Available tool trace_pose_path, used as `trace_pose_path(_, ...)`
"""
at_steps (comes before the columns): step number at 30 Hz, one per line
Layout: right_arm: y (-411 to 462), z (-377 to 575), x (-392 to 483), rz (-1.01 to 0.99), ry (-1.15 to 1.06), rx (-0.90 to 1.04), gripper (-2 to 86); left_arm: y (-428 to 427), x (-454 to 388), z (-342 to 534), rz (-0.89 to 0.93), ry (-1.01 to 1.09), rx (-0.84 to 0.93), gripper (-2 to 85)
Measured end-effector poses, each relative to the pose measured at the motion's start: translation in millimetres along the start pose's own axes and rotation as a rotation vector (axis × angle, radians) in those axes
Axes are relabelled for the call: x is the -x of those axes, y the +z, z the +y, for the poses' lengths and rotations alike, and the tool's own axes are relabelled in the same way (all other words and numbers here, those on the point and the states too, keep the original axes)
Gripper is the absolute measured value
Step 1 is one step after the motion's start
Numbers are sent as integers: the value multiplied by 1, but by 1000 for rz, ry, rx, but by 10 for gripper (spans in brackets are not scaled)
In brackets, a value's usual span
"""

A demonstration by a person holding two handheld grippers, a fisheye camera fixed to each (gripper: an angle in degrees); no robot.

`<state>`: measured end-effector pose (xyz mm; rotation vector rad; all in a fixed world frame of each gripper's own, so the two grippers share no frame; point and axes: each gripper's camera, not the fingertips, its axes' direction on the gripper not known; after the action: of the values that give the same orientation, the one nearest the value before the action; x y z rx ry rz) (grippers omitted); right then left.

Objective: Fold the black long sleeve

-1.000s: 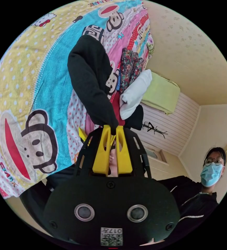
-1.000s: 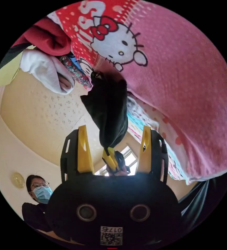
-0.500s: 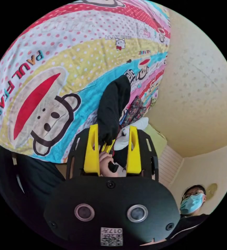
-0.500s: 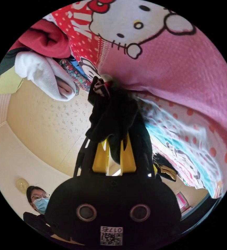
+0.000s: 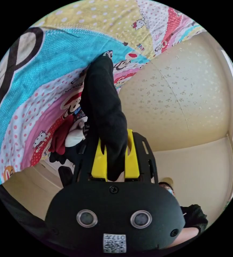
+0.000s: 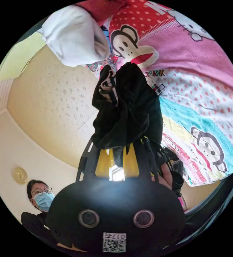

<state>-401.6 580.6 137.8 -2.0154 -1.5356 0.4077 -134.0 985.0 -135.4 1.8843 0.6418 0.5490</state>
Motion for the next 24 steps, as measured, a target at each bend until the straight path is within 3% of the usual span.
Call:
trace_pose_path(4,3,19,10,95,-54,121,46,44,-64,22,-50,-28,196,82)
trace_pose_path(8,5,58,-16,205,56,180,53,52,-103,54,-128,-139,299,76)
trace_pose_path(15,43,128,-127,445,296,205,54,-27,-164,105,-177,-387,-36,71)
trace_pose_path(20,204,209,-212,488,257,590,51,-83,-273,107,58,-220,-144,69)
trace_pose_path(24,335,301,-254,380,147,926,53,-123,-432,104,135,205,-105,69)
